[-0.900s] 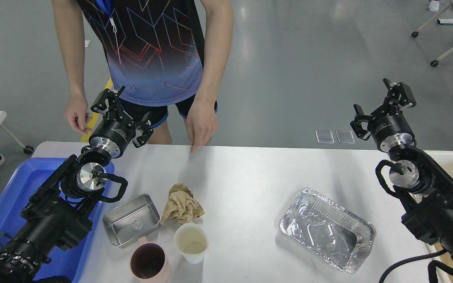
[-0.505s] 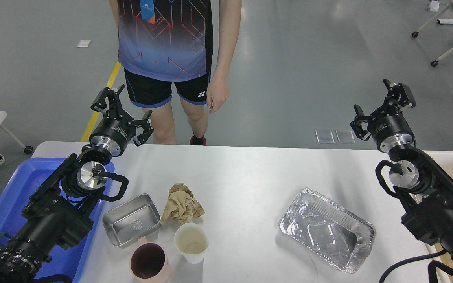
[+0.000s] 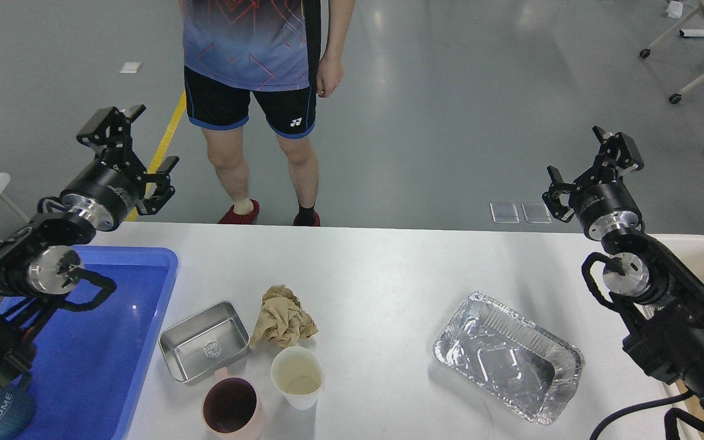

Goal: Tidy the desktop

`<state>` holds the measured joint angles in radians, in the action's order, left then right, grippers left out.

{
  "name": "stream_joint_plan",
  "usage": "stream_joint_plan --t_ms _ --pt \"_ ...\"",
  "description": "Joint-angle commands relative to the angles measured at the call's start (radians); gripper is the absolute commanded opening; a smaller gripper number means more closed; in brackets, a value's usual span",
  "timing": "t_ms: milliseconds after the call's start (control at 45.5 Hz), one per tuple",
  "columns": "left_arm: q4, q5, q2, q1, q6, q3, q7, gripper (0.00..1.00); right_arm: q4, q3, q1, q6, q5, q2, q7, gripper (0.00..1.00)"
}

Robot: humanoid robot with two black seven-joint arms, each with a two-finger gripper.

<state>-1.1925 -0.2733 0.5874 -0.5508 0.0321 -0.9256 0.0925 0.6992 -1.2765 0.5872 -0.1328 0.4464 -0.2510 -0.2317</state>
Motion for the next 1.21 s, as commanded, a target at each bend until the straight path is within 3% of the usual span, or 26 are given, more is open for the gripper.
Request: stream_joint_plan --t_ms 0,110,154,439,615,725,1186 --pt "-0.151 -0.003 0.178 0.000 0.000 0.096 -0.037 0.97 -0.001 -0.001 0.000 -0.001 0.000 0.001 0.000 1.00" --pt "-0.271 -0.004 0.317 -0.017 0.002 0.178 -0.131 0.97 0.000 0.000 0.000 0.001 0.000 0.003 0.000 1.00" --pt "-0.317 -0.006 0.360 -0.023 0.002 0.205 -0.145 0.97 0.000 0.000 0.000 0.001 0.000 0.003 0.000 1.00" --pt "-0.525 -0.009 0.633 -0.035 0.061 0.264 -0.152 0.96 0.003 0.000 0.008 -0.001 -0.002 0.004 0.002 1.00" --pt "-0.567 -0.029 0.805 -0.040 0.195 0.301 -0.172 0.96 0.003 0.000 0.003 0.001 -0.002 0.006 0.002 1.00" --pt "-0.567 -0.107 0.841 -0.037 0.227 0.341 -0.177 0.96 0.003 0.000 0.003 -0.001 -0.002 0.007 0.002 1.00" --pt "-0.567 -0.342 0.931 -0.029 0.229 0.548 -0.175 0.96 0.005 0.000 0.000 0.001 0.000 0.007 0.002 1.00"
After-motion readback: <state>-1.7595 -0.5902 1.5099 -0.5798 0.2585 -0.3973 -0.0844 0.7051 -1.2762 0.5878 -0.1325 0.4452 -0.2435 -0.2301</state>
